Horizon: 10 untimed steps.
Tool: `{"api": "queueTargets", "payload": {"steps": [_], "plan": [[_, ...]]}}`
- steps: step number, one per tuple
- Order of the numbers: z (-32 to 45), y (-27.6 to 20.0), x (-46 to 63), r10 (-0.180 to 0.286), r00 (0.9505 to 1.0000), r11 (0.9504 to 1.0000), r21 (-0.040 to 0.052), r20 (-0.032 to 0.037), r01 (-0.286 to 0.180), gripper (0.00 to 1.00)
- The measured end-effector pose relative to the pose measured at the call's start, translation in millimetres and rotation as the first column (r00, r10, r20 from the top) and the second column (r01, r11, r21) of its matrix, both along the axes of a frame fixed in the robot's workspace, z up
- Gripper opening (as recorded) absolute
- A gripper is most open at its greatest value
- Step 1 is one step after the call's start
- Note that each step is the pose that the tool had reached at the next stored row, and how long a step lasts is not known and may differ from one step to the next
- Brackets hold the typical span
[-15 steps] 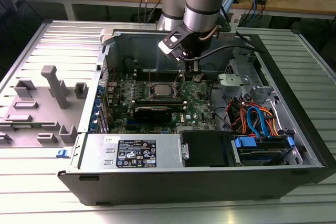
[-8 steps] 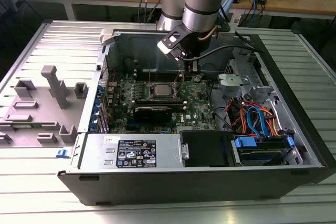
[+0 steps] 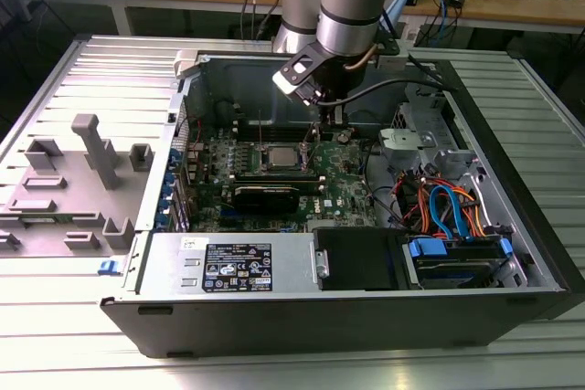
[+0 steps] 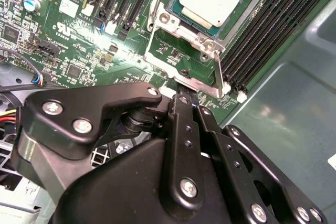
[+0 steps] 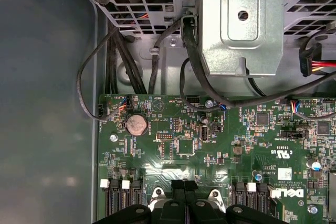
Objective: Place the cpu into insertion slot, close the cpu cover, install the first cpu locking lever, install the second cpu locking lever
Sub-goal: 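Close the cpu cover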
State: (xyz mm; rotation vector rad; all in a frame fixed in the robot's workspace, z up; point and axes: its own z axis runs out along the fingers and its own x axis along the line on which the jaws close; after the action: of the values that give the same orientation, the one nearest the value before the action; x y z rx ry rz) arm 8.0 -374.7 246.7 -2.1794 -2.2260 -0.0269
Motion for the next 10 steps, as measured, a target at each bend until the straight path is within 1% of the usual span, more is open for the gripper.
{"api": "queueTargets", "payload": {"steps": [6,8,10], "plan": [[0.0,0.0,-1.4,0.0,1.0,1.0,0.0,-0.0001,0.0,0.11],[0.0,0.0,-5.6,0.0,1.0,1.0,-0.0001,-0.0001,0.0,0.11],[0.0,0.0,-5.7,0.0,1.0,1.0,0.0,-0.0001,0.0,0.11]]}}
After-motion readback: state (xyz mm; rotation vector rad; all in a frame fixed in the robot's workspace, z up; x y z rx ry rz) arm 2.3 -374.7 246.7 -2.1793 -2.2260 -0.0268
